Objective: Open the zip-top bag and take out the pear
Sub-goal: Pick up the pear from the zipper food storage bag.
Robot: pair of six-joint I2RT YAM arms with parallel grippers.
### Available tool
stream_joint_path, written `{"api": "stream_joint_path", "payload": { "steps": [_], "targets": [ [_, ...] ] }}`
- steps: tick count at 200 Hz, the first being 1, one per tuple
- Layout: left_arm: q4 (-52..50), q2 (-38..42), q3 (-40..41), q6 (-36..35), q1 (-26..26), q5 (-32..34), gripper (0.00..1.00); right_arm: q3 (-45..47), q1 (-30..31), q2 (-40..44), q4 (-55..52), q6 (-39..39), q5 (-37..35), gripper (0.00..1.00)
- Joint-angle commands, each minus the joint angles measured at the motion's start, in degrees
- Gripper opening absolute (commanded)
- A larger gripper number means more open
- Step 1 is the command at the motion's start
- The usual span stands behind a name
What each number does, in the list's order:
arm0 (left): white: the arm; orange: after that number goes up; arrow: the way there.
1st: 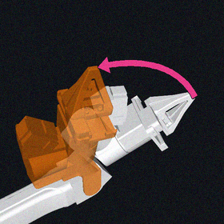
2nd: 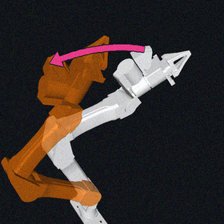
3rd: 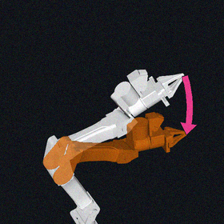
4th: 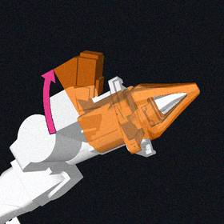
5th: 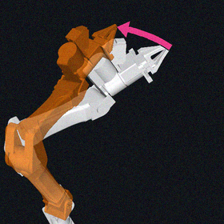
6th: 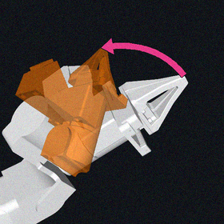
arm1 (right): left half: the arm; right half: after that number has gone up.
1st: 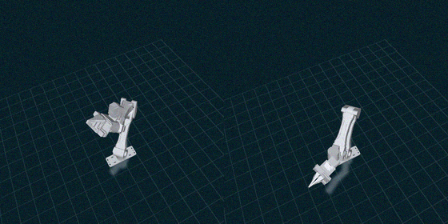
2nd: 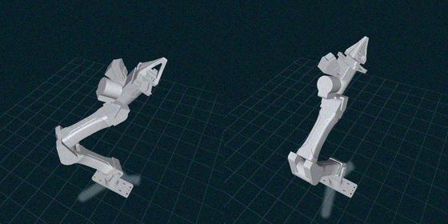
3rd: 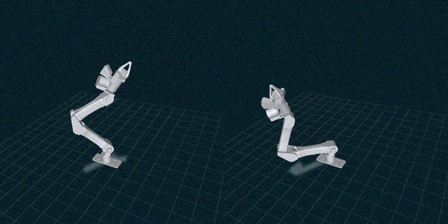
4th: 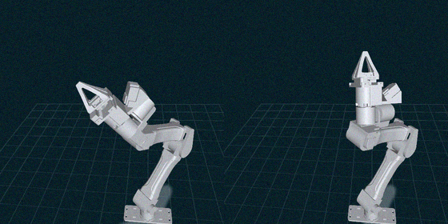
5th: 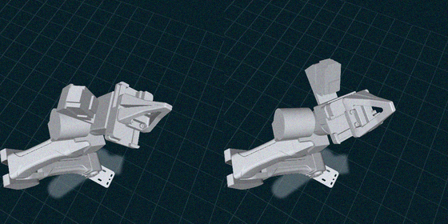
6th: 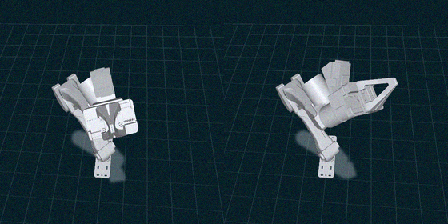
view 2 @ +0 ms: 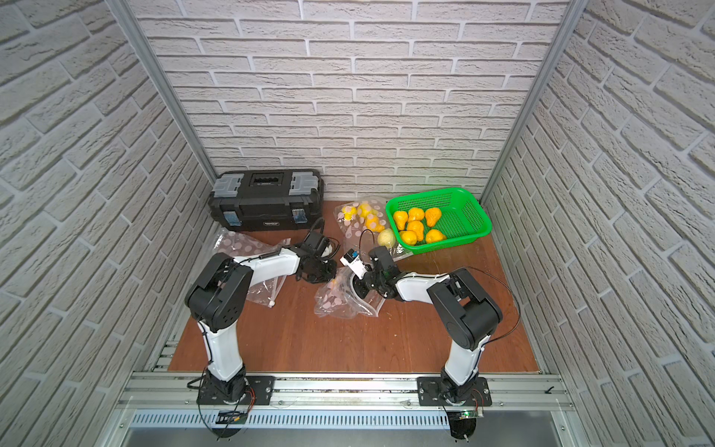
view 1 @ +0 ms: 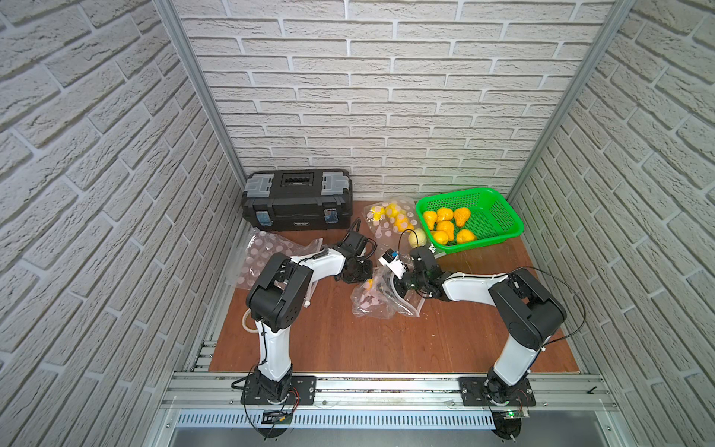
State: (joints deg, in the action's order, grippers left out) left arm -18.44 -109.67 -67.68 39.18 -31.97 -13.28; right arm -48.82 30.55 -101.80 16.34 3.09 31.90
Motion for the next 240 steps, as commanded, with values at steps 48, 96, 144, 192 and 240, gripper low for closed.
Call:
{"api": "stream_joint_path", "payload": {
  "steps": [48, 96, 144, 192, 240],
  "targets": [
    [0.01, -1.96, -0.55, 0.01, -1.65, -1.44, 0.0, -4.51, 3.53, -5.39, -1.87, 1.04, -2.67, 0.8],
    [1.3, -1.8, 0.6, 0.37, -2.26, -2.49, 0.0, -10.42, 4.43, -11.13, -7.25, 1.55, -5.52, 0.79],
    [0.47, -0.65, 3.33, -0.06, -0.24, -0.4, 0.0, -7.85, 4.27, -7.16, -11.39, 0.65, -8.19, 0.53],
    [-3.19, 2.67, 7.5, -2.14, 5.98, 4.82, 0.0, -0.1, 1.64, 5.11, -14.52, -1.52, -9.97, 0.6],
    [-4.05, 4.52, 7.64, -3.01, 7.93, 4.86, 0.0, 4.86, 1.19, 9.66, -16.67, -1.24, -9.66, 0.68]
  ]
}}
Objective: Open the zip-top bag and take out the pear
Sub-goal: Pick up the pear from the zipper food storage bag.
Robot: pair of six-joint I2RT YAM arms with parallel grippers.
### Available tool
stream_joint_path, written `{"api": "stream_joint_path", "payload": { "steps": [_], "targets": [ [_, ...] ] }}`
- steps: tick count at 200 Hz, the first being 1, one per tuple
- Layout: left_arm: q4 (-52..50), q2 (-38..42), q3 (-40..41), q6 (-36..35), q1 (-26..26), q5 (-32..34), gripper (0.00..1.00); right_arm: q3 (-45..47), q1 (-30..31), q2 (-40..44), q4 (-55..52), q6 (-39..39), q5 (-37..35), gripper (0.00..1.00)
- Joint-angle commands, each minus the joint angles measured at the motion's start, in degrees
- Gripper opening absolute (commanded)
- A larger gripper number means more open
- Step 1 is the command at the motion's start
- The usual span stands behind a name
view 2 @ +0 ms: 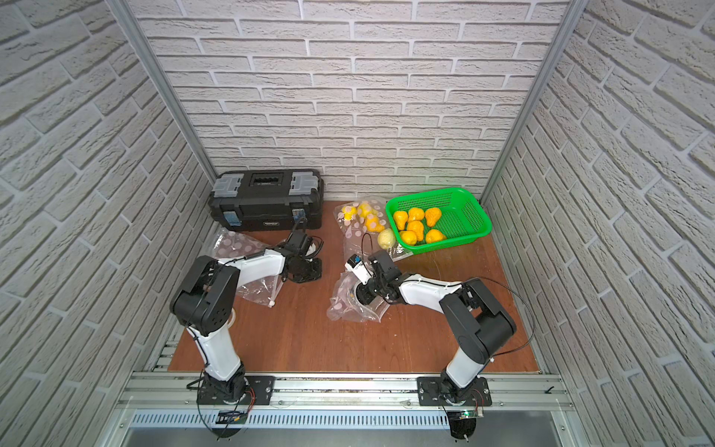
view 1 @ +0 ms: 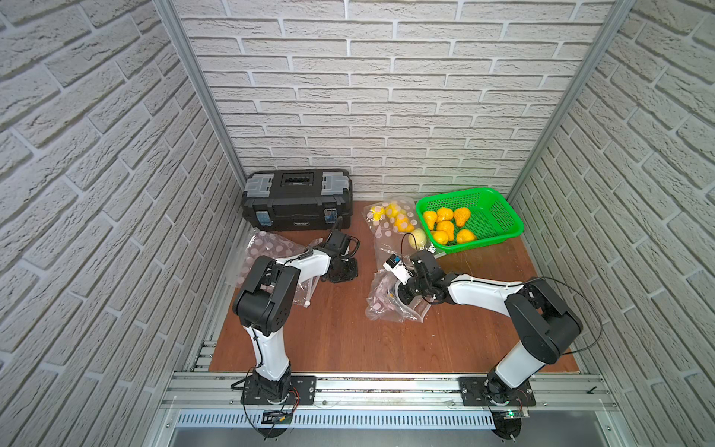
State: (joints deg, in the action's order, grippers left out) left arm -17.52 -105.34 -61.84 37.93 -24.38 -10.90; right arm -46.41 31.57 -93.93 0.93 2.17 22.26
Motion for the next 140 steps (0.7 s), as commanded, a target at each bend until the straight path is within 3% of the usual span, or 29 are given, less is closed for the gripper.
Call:
{"api": "stream_joint_path", "payload": {
  "steps": [1, 17, 37, 60, 102, 140],
  "targets": [
    [-4.93, 0.29, 1.81, -1.7, 0.32, 2.34, 0.0, 2.55, 0.16, 1.85, -1.18, -0.33, 0.02, 0.68],
    [-1.0, 2.79, 3.32, 0.21, 0.11, -2.12, 0.0, 4.19, 0.2, 2.08, 1.47, -0.55, 1.36, 0.6],
    [7.27, 6.71, 7.34, 5.64, -0.19, -9.91, 0.33, 10.01, 0.2, 3.88, 14.14, -1.12, 2.06, 0.55],
    [17.85, 10.58, 12.58, 11.69, -0.98, -17.52, 0.48, 13.53, 0.25, 5.16, 25.75, -1.55, 2.26, 0.52],
    [30.72, 12.94, 17.57, 15.7, -3.88, -27.26, 0.62, 14.7, 0.55, 6.47, 39.84, 0.37, 3.41, 0.46],
    [43.61, 11.08, 20.99, 19.52, -5.06, -33.11, 0.72, 11.62, 0.57, 5.89, 39.69, 0.29, 3.49, 0.42]
  ]
}}
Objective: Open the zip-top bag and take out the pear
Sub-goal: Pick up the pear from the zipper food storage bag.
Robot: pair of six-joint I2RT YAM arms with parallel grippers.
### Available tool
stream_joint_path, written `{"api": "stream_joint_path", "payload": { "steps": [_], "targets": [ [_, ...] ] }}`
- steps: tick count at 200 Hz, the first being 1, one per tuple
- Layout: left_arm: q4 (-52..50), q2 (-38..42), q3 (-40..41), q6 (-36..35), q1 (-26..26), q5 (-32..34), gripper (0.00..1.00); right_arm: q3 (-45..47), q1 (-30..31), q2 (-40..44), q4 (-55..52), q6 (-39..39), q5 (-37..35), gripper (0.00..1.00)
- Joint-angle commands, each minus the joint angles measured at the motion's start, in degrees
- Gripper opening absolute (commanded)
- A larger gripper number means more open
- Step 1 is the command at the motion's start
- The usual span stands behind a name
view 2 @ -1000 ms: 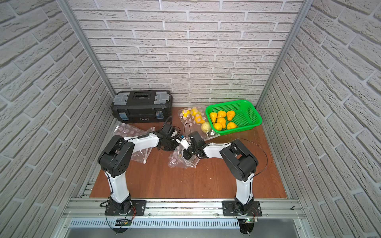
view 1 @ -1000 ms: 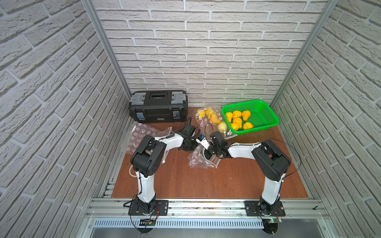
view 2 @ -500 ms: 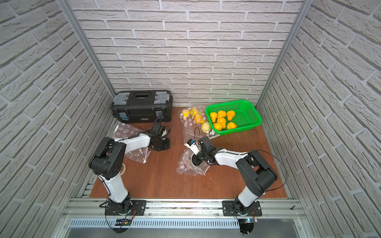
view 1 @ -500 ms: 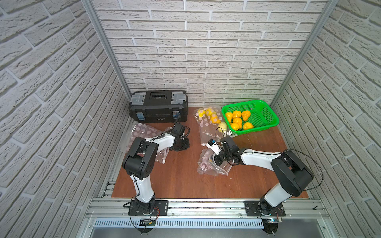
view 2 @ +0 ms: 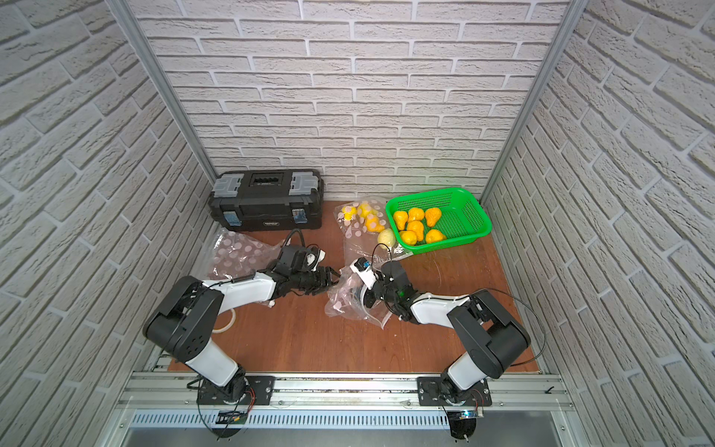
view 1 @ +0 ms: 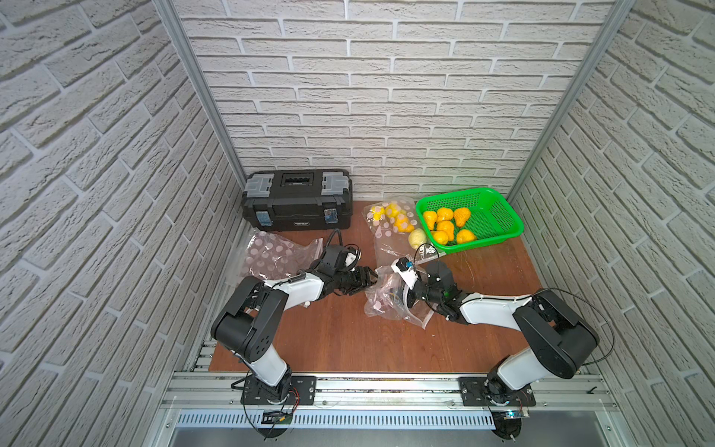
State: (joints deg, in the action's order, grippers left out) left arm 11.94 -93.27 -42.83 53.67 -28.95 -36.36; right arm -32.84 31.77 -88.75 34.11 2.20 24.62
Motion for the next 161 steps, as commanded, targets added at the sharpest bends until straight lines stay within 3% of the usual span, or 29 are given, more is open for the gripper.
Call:
{"api": "stream_joint_path", "payload": {
  "steps": [1, 19, 47, 85, 114, 161],
  "targets": [
    [14.64, -1.1, 2.1, 3.97, -0.49, -7.79, 0.72, -2.05, 0.34, 0.65, 6.51, 0.22, 1.13, 0.42],
    [24.99, -3.16, 3.82, 8.63, -0.45, -11.19, 0.73, -2.82, 0.4, -0.34, 6.04, -0.59, 0.26, 0.41],
    [34.92, -3.35, 8.2, 13.73, 0.93, -11.49, 0.73, -2.62, 0.33, -0.55, 3.25, -1.2, -8.02, 0.36],
    [23.06, 0.91, 8.08, 6.35, -0.3, -11.95, 0.68, -1.86, 0.31, 0.07, 4.35, -1.71, -9.9, 0.34],
    [22.36, 3.5, 10.35, 6.01, 1.04, -11.95, 0.72, -3.55, 0.12, -0.55, 0.15, -2.2, -18.41, 0.3],
    [18.22, 5.54, 10.74, 2.46, 2.0, -12.07, 0.81, -5.2, 0.07, -1.76, -0.14, -4.36, -13.91, 0.29]
  ]
}}
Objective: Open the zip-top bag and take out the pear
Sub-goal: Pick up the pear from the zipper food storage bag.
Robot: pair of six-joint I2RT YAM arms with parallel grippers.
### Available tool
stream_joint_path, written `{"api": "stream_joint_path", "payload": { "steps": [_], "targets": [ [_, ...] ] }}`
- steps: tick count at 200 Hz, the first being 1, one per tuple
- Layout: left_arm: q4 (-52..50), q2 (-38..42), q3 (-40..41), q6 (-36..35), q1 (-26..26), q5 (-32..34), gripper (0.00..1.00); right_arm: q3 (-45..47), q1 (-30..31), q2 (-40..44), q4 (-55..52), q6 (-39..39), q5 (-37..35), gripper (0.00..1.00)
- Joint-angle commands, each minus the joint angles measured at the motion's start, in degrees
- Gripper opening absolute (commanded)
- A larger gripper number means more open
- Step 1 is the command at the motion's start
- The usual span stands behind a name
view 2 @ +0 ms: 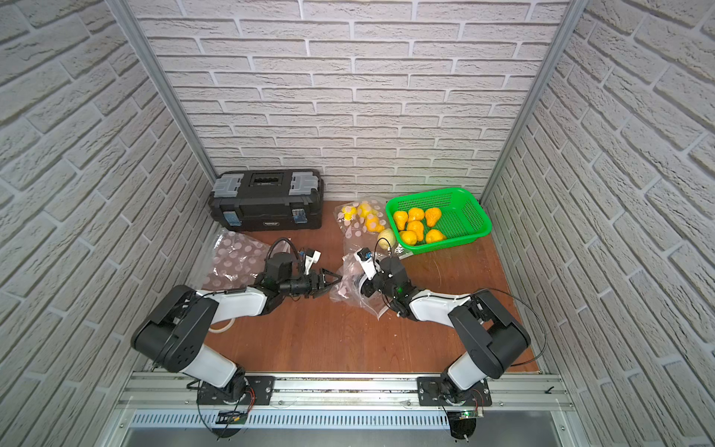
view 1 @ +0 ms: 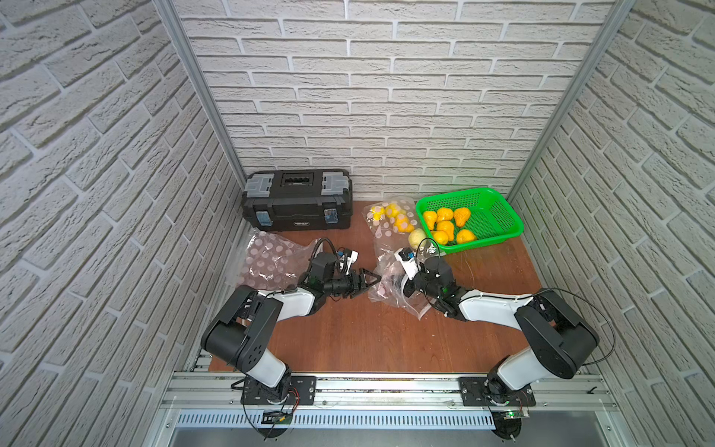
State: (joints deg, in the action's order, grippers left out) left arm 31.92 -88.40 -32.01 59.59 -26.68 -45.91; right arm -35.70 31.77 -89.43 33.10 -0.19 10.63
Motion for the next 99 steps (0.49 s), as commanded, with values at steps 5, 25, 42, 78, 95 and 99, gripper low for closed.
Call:
{"api": "stream_joint_path", "payload": {
  "steps": [5, 25, 42, 78, 95, 99],
  "targets": [
    [-3.07, 0.37, -0.49, -4.21, -0.46, -2.36, 0.82, -2.59, 0.05, -1.08, 0.46, -2.04, 0.47, 0.29],
    [-6.75, -1.55, -2.44, -6.77, -1.4, -1.42, 0.82, -3.12, 0.05, -1.03, 0.27, -3.06, 2.72, 0.29],
    [-6.61, -3.95, -3.99, -6.76, -1.97, -1.17, 0.79, -3.41, 0.05, -1.19, 0.73, -3.89, 6.53, 0.29],
    [-5.33, -4.68, -6.13, -5.55, -1.28, 2.03, 0.22, -3.41, 0.06, -1.5, -2.05, -4.35, 11.06, 0.29],
    [-8.01, -2.44, -5.93, -6.39, -0.29, 5.0, 0.0, -3.67, 0.05, -1.07, -6.68, -3.76, 9.18, 0.28],
    [-9.5, -1.78, -5.81, -6.76, 0.07, 5.88, 0.0, -3.67, 0.05, -0.89, -7.68, -3.61, 8.7, 0.28]
  ]
}}
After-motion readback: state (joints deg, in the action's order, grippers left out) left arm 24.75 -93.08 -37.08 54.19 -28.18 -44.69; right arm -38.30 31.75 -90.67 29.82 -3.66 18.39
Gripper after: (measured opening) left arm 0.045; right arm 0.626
